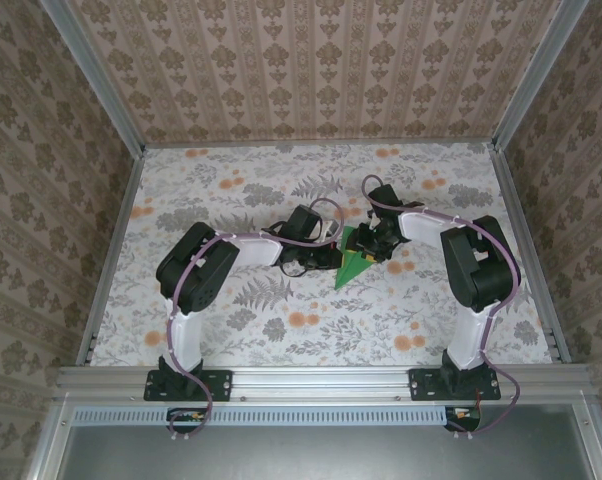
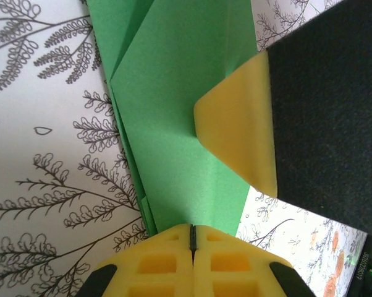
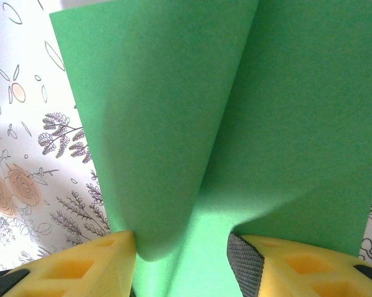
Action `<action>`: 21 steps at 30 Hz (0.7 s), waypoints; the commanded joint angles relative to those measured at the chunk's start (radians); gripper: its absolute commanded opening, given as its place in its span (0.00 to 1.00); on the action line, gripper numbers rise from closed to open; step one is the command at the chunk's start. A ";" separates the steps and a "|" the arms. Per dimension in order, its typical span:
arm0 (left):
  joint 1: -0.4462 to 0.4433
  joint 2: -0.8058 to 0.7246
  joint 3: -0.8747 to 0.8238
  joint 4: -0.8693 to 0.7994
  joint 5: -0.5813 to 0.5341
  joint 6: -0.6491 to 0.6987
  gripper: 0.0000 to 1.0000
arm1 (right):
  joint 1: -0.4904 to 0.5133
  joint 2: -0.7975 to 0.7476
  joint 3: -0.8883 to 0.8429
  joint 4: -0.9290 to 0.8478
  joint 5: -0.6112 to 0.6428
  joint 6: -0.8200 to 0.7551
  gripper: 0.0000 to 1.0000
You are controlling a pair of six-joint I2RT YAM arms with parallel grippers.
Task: Fold a paper plane with a square sheet of paper (pick it up from the middle)
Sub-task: Fourth fold the wing at the center of the table.
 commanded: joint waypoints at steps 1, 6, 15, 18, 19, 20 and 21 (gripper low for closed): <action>0.008 0.017 0.028 -0.039 -0.014 0.012 0.06 | 0.009 0.141 -0.072 -0.105 0.157 -0.008 0.52; 0.008 0.019 0.027 -0.042 -0.017 0.012 0.06 | 0.012 0.148 -0.070 -0.105 0.156 -0.009 0.53; 0.010 0.025 0.029 -0.050 -0.021 0.011 0.06 | 0.015 0.155 -0.065 -0.105 0.155 -0.011 0.52; 0.009 0.028 0.031 -0.057 -0.025 0.011 0.06 | 0.016 0.158 -0.064 -0.105 0.157 -0.012 0.52; 0.009 0.029 0.033 -0.060 -0.025 0.013 0.06 | 0.018 0.161 -0.064 -0.105 0.157 -0.012 0.52; 0.009 0.031 0.037 -0.064 -0.026 0.012 0.05 | 0.018 0.161 -0.064 -0.105 0.157 -0.012 0.52; 0.009 0.033 0.038 -0.068 -0.027 0.012 0.05 | 0.019 0.164 -0.064 -0.105 0.157 -0.012 0.52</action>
